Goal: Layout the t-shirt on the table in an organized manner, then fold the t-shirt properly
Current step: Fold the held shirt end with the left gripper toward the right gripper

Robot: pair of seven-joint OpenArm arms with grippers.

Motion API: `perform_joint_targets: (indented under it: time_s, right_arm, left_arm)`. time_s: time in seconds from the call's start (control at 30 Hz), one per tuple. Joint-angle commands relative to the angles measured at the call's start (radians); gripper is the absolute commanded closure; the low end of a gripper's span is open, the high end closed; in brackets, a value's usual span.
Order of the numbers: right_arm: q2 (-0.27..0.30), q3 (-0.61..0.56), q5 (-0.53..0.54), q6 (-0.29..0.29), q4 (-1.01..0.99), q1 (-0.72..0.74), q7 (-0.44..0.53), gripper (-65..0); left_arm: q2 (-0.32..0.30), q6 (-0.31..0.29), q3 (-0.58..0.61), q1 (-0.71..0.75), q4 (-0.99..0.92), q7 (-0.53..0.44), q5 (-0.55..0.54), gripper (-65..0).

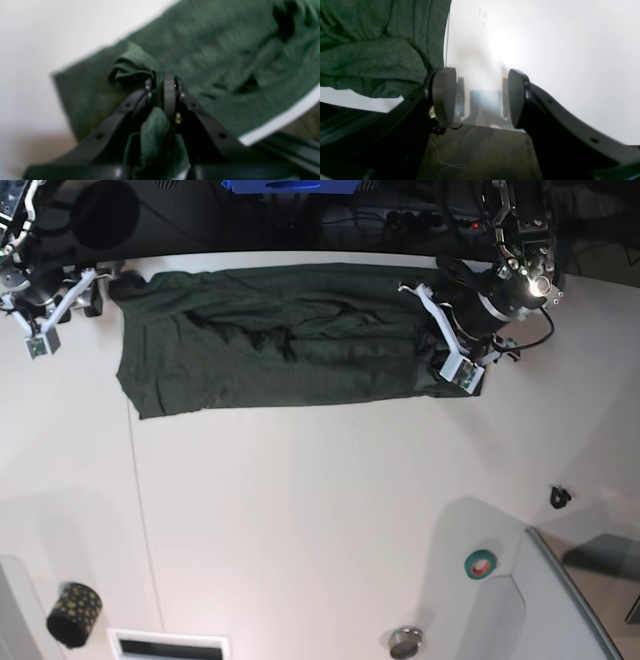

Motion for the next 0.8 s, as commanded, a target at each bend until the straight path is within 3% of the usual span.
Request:
perform_joint_targets:
  time_s: [0.0, 0.37, 0.77]
  right_arm:
    - [0.014, 0.006, 0.01, 0.001, 0.02, 0.003, 0.016, -30.5]
    - [0.014, 0.006, 0.01, 0.001, 0.02, 0.004, 0.016, -30.5]
    - [0.014, 0.006, 0.01, 0.001, 0.02, 0.004, 0.016, -30.5]
  left_arm:
    - [-0.001, -0.006, -0.001, -0.008, 0.022, -0.022, -0.022, 0.0]
    - [-0.004, 0.107, 0.183, -0.054, 0.015, -0.022, -0.025, 0.0]
    - [-0.001, 0.11, 0.252, -0.091, -0.088, -0.022, -0.025, 0.0]
